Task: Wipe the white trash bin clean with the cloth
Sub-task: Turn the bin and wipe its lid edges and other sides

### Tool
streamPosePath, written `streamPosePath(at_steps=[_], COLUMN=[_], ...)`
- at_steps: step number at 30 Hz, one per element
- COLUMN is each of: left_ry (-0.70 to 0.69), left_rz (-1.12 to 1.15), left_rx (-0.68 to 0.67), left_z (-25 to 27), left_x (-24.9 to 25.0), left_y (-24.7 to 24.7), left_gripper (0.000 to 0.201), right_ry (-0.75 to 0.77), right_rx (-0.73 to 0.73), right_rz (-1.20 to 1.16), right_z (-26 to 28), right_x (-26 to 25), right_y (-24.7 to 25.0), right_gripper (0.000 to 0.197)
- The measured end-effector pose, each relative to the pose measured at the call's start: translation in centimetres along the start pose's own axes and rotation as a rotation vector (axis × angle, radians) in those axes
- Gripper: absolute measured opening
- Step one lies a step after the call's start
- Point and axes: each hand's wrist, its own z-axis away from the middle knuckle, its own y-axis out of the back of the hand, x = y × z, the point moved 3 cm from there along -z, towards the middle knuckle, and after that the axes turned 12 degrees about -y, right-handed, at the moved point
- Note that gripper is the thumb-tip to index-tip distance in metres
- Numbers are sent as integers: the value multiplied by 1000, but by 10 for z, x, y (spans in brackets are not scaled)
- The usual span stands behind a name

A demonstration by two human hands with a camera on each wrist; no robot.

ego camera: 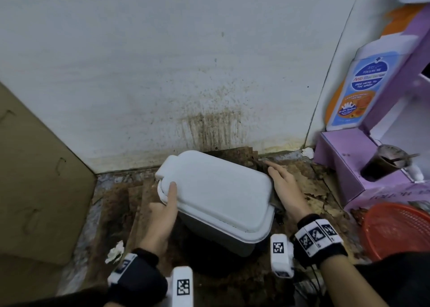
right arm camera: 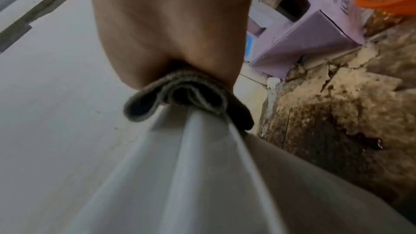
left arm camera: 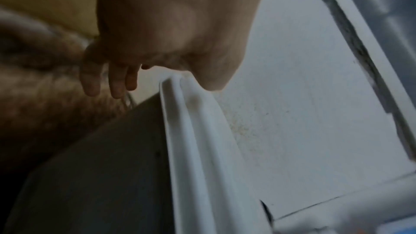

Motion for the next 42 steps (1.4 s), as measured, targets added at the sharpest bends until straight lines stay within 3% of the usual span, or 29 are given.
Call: streamPosePath(at_steps=[3,8,11,16,21,26,31,35,42], left_ry=[98,-9,-24,-135,-152,-185,-210,-280,-321], left_rz=[201,227,200,185,-80,-158,-212,-187,-120], left_rx=[-58,43,30,-135,-268,-290,-294,-279,-261], left_z=[18,7,-10,-35,-71,-67,-68,-70,-77], left_x=[-15,-22,-16,9,20,40,36,39,33], left_y=[-27,-40,-36,-30,-12,-18,-13,-17,-21], left_gripper=[114,124,119,61,104,62,55,58,62], right_ry=[36,92,98,104,82,63,94,186,482], right_rx=[-65,-75,-23,191,311,288,263,262,211], right_rz=[56,52,2,-159,-187,-212,-168,-89,108], right_z=[0,7,13,50,83,85,73,63,61], right_x=[1,4,10,41,54,60,53,41,15], right_y=[-2,0,0,-18,-45,-54,-51,-48,-56], right_gripper=[30,25,22,20,22,23,24,26,29])
